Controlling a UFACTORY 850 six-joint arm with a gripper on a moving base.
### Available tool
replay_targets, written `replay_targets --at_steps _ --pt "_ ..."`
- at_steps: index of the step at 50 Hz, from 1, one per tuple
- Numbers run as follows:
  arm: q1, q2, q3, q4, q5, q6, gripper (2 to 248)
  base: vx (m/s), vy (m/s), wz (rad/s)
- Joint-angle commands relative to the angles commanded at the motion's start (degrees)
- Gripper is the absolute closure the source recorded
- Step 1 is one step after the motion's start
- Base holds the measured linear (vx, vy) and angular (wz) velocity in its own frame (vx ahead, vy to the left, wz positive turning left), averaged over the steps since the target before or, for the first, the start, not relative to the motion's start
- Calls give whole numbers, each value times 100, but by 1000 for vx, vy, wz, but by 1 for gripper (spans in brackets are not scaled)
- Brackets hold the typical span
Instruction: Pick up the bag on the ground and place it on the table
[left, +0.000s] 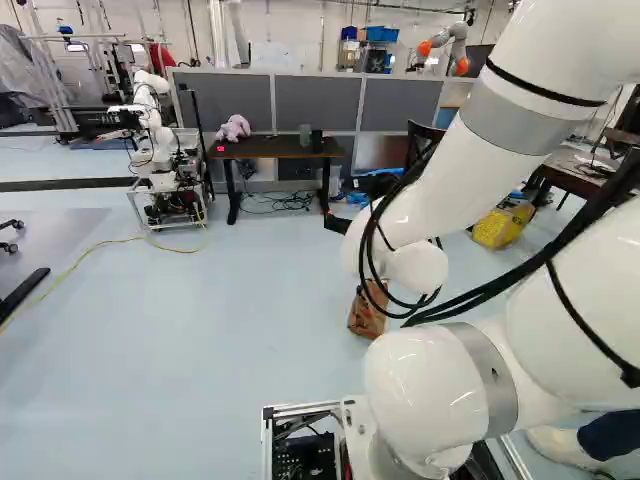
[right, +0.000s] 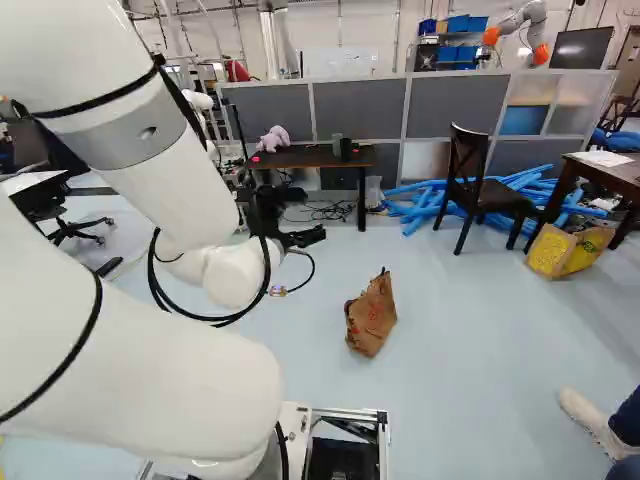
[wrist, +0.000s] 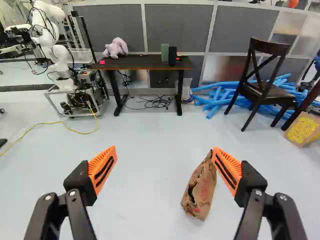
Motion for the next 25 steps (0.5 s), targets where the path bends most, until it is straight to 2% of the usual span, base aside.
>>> replay_targets --at_steps 25 --pt "0 0 0 0 0 0 3 35 -16 -3"
